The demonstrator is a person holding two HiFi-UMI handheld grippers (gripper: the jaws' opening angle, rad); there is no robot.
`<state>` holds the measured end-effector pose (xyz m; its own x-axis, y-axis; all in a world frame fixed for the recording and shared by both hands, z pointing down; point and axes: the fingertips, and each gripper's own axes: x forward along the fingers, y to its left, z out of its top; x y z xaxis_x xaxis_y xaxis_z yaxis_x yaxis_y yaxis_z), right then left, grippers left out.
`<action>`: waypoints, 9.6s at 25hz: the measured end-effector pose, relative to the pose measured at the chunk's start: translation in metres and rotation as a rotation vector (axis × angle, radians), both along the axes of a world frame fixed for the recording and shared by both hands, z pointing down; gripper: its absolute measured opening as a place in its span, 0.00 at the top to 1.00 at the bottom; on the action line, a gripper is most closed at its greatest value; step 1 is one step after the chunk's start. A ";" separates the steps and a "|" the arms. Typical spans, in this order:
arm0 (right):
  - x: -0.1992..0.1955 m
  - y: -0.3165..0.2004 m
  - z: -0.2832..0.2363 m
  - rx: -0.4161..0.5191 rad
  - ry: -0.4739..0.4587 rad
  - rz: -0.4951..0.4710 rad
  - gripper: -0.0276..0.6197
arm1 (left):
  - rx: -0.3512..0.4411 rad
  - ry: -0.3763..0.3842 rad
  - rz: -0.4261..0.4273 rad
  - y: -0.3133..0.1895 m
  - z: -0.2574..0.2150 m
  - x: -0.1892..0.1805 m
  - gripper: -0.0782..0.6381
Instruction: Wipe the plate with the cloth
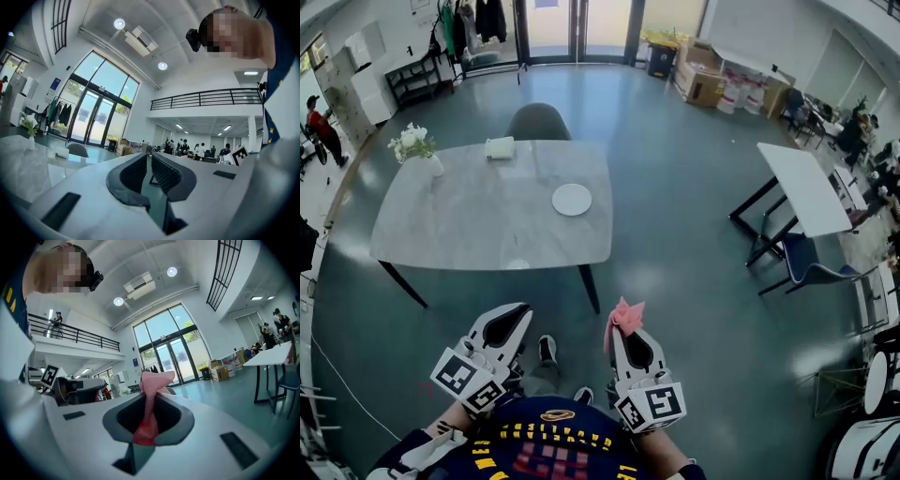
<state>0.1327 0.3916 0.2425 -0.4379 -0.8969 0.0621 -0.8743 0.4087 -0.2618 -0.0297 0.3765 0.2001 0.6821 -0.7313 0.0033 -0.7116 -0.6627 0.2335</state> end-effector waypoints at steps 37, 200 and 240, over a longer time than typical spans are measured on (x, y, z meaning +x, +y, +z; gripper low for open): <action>-0.061 -0.314 0.102 -0.287 0.080 -0.017 0.90 | -0.362 -0.078 -0.010 -0.351 0.170 -0.056 0.84; -0.124 -0.510 0.393 -0.776 0.438 -0.304 0.90 | -1.108 0.061 -0.200 -0.495 0.446 -0.032 0.89; -0.122 -0.492 0.387 -0.781 0.414 -0.261 0.90 | -1.136 0.119 -0.079 -0.480 0.441 -0.003 0.87</action>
